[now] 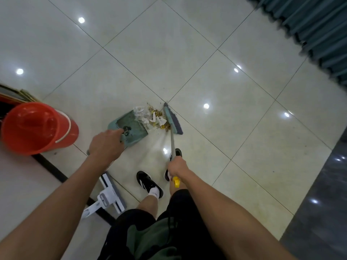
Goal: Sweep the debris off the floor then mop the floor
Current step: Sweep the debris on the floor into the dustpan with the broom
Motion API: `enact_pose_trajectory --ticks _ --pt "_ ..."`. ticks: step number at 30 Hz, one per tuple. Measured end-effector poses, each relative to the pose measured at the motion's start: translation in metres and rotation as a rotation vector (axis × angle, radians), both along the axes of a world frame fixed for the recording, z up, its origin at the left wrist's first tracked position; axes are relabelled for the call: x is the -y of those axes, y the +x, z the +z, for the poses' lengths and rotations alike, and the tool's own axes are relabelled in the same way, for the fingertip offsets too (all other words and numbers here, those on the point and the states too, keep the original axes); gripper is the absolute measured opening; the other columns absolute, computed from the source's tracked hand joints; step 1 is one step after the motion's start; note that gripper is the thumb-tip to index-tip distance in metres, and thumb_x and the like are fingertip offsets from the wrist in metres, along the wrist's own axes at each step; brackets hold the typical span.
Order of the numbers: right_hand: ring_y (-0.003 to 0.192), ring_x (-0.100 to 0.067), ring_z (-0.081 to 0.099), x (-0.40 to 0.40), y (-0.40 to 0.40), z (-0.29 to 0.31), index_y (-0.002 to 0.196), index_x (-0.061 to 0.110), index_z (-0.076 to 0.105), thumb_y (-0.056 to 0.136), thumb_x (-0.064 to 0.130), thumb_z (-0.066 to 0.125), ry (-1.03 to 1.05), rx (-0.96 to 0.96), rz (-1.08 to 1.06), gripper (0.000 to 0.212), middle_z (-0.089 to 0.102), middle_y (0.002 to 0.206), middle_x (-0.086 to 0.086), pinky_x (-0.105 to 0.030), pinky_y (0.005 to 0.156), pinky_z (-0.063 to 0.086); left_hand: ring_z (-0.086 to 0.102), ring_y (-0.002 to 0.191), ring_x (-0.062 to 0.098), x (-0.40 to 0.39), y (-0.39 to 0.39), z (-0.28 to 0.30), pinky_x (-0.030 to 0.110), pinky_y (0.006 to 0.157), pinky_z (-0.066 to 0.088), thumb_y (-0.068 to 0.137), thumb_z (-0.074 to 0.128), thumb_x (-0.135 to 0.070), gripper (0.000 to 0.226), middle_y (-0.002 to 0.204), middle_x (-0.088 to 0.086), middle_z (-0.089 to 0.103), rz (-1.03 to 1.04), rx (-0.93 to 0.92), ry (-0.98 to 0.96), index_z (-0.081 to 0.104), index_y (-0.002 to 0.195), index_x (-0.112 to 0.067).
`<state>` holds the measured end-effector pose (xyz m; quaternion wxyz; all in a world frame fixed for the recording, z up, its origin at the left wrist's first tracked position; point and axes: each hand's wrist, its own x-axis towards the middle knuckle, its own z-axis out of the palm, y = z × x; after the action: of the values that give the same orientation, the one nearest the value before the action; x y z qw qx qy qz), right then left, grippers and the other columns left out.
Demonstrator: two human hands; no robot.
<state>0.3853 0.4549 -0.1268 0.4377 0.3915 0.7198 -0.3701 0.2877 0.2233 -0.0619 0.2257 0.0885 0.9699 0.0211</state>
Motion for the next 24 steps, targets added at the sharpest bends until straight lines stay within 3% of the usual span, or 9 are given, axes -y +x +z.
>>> enact_pose_trajectory --ticks 2,4,6,9,12,16,18,20,24 --pt "0.113 -0.034 0.061 0.011 -0.011 0.006 0.128 -0.005 0.055 0.094 0.01 0.052 -0.041 0.001 0.068 0.037 0.062 0.126 -0.021 -0.029 0.063 0.044 0.066 0.074 0.033 0.001 0.001 0.0 0.036 0.064 0.054 0.093 0.054 -0.023 0.012 0.095 0.01 0.07 0.007 0.002 0.001 0.062 0.102 -0.02" --pt "0.115 -0.03 0.06 0.018 -0.024 0.018 0.124 0.0 0.061 0.096 0.026 0.062 -0.093 0.004 0.086 0.038 0.064 0.124 -0.015 -0.023 0.057 0.035 0.065 0.073 0.032 0.003 0.002 -0.001 0.036 0.064 0.054 0.093 0.055 -0.023 0.013 0.096 0.01 0.07 0.014 0.01 0.006 0.061 0.104 -0.02" --pt "0.11 -0.025 0.062 0.023 -0.027 0.024 0.122 0.003 0.065 0.094 0.036 0.065 -0.053 -0.043 0.237 0.043 0.065 0.121 -0.011 -0.021 0.054 0.03 0.065 0.074 0.031 0.006 0.003 -0.001 0.036 0.064 0.055 0.092 0.056 -0.023 0.014 0.096 0.009 0.07 0.028 0.025 0.013 0.061 0.105 -0.021" --pt "0.075 -0.017 0.059 0.023 -0.032 0.01 0.124 -0.004 0.061 0.097 0.016 0.053 -0.112 -0.028 -0.029 0.035 0.066 0.1 -0.013 -0.022 0.054 0.039 0.063 0.072 0.029 0.013 0.004 -0.001 0.035 0.062 0.054 0.092 0.055 -0.024 0.015 0.096 0.008 0.069 0.06 0.027 0.021 0.061 0.106 -0.021" --pt "0.06 -0.015 0.047 0.019 -0.029 0.014 0.124 -0.007 0.058 0.094 0.01 0.042 -0.1 -0.075 -0.024 0.038 0.052 0.076 -0.006 -0.031 0.063 0.05 0.063 0.07 0.028 0.019 0.007 -0.001 0.037 0.062 0.057 0.093 0.056 -0.024 0.016 0.093 0.007 0.068 0.104 0.03 0.051 0.063 0.107 -0.02" --pt "0.046 -0.019 0.052 0.006 -0.023 0.021 0.116 -0.003 0.059 0.096 0.006 0.038 -0.06 -0.132 -0.011 0.03 0.057 0.076 -0.014 -0.021 0.039 0.04 0.065 0.074 0.029 0.029 0.01 0.002 0.039 0.065 0.058 0.094 0.056 -0.021 0.022 0.093 0.009 0.069 0.177 0.028 0.096 0.065 0.114 -0.022" --pt "0.061 -0.023 0.06 -0.002 -0.023 0.021 0.114 0.0 0.06 0.097 0.009 0.039 0.017 -0.154 0.1 0.028 0.064 0.095 -0.016 -0.018 0.045 0.043 0.065 0.076 0.03 0.033 0.01 0.002 0.038 0.066 0.056 0.093 0.056 -0.021 0.025 0.093 0.009 0.068 0.209 0.037 0.095 0.066 0.116 -0.023" --pt "0.082 -0.027 0.062 -0.012 -0.025 0.017 0.114 0.002 0.06 0.097 0.013 0.04 0.068 -0.2 0.206 0.028 0.065 0.113 -0.017 -0.024 0.064 0.046 0.064 0.077 0.031 0.038 0.011 0.002 0.036 0.066 0.053 0.093 0.056 -0.023 0.026 0.092 0.009 0.066 0.24 0.051 0.088 0.065 0.117 -0.025" --pt "0.094 -0.031 0.06 -0.029 -0.042 0.01 0.118 0.004 0.055 0.099 0.016 0.039 0.148 -0.213 0.413 0.027 0.062 0.117 -0.018 -0.029 0.07 0.042 0.063 0.073 0.029 0.045 0.017 -0.001 0.036 0.066 0.053 0.091 0.058 -0.024 0.015 0.084 0.005 0.064 0.327 0.068 0.129 0.065 0.105 -0.024"
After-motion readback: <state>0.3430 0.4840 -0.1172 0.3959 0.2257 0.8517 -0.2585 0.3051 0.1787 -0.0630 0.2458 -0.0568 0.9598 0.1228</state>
